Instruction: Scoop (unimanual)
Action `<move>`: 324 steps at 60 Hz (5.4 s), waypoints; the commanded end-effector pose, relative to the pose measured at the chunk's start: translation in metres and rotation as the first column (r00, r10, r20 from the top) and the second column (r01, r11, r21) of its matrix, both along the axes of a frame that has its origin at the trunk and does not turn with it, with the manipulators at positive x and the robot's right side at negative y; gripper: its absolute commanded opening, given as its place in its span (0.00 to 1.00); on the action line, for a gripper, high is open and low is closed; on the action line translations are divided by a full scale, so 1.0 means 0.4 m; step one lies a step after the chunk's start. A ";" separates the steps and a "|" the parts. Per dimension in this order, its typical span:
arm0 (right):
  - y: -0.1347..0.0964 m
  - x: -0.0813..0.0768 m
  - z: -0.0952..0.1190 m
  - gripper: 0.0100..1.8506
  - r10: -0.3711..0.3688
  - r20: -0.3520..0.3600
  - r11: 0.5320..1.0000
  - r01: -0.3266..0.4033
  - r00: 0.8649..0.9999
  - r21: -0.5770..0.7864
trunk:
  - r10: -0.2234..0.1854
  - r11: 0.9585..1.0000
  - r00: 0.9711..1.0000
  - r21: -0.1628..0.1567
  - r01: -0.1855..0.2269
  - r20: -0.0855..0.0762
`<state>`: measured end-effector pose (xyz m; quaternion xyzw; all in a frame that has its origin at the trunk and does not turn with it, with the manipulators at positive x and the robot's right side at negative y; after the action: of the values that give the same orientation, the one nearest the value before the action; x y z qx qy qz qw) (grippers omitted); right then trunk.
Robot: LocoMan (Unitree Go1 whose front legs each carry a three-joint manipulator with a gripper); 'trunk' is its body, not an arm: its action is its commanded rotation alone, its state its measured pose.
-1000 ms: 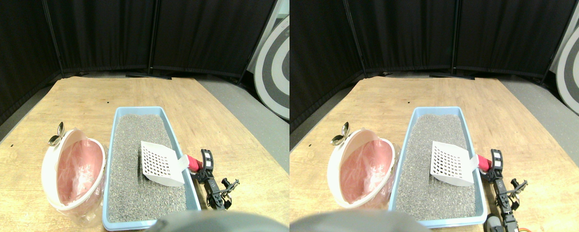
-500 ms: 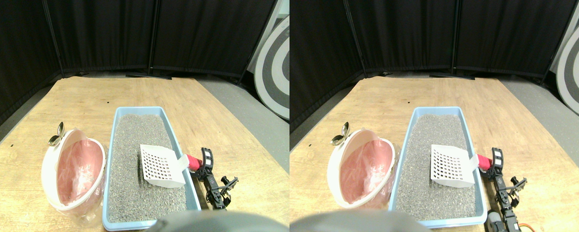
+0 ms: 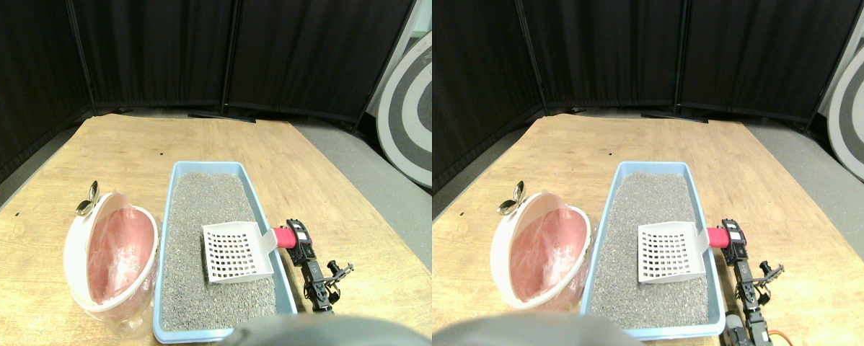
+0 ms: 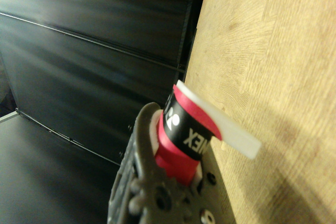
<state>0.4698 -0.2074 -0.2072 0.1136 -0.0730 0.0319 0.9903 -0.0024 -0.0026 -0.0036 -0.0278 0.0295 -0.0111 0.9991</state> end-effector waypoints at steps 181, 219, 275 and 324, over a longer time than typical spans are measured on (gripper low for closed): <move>0.118 0.044 0.291 0.03 0.350 0.097 0.601 -0.144 0.932 -0.786 | 0.086 0.979 0.995 -0.181 -0.094 -0.047; 0.201 0.012 0.085 0.03 0.332 -0.072 0.725 -0.303 0.941 -0.618 | 0.175 0.955 0.981 -0.228 -0.190 -0.084; 0.072 0.086 0.188 0.03 0.105 -0.035 0.993 -0.103 0.994 0.062 | 0.155 0.967 0.988 -0.200 -0.158 -0.029; 0.052 0.146 0.219 0.03 0.036 0.079 0.907 -0.065 0.996 0.416 | 0.151 0.969 0.989 -0.195 -0.149 -0.005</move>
<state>0.5280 -0.1907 -0.1351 0.3108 -0.0627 0.0222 0.9481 0.0031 -0.0004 -0.0042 -0.1264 0.0324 0.0599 0.9896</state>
